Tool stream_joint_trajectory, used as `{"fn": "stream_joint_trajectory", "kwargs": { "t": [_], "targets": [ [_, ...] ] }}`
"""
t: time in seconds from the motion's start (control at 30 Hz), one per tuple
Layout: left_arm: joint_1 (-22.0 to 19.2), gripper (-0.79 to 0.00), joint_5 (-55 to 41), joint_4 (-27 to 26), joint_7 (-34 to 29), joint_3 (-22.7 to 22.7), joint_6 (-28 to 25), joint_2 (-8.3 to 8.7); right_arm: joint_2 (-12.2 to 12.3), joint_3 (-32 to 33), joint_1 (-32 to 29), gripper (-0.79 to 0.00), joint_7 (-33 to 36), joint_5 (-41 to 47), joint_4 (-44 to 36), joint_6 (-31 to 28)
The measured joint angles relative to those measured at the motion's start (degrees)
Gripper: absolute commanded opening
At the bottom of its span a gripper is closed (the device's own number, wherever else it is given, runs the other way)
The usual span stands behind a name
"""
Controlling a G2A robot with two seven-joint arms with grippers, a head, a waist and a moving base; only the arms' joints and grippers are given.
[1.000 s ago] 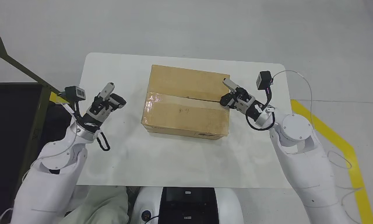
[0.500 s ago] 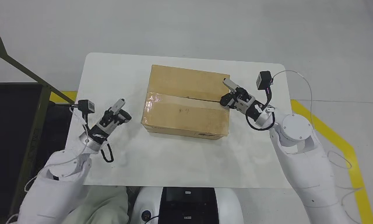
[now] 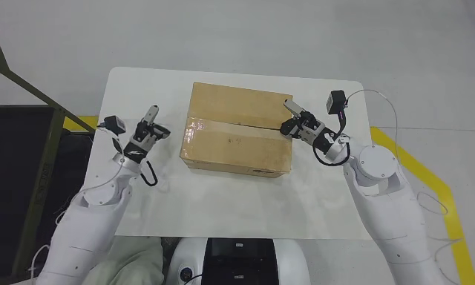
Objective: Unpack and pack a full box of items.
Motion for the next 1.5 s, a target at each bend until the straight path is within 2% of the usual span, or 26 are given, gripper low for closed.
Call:
{"fn": "stream_joint_trajectory", "kwargs": {
  "t": [0.27, 0.67, 0.8, 1.07, 1.5],
  "targets": [
    [-4.96, 0.0, -3.12, 2.36, 0.61, 2.11, 0.47, -1.18, 0.0, 0.0, 0.0, 0.0, 0.0, 0.0, 0.0, 0.0],
    [-8.93, 0.0, -10.9, 4.8, 0.5, 3.78, 6.01, -2.69, 0.0, 0.0, 0.0, 0.0, 0.0, 0.0, 0.0, 0.0],
    [-9.77, 0.0, -13.75, 5.11, 0.1, 3.85, 5.96, -3.18, 0.0, 0.0, 0.0, 0.0, 0.0, 0.0, 0.0, 0.0],
    [-8.9, 0.0, -18.17, 1.76, -1.82, 2.72, 2.75, -3.9, 0.0, 0.0, 0.0, 0.0, 0.0, 0.0, 0.0, 0.0],
    [-7.42, 0.0, -16.72, -4.63, -4.77, 3.51, -0.78, -4.9, 0.0, 0.0, 0.0, 0.0, 0.0, 0.0, 0.0, 0.0]
  ]
}}
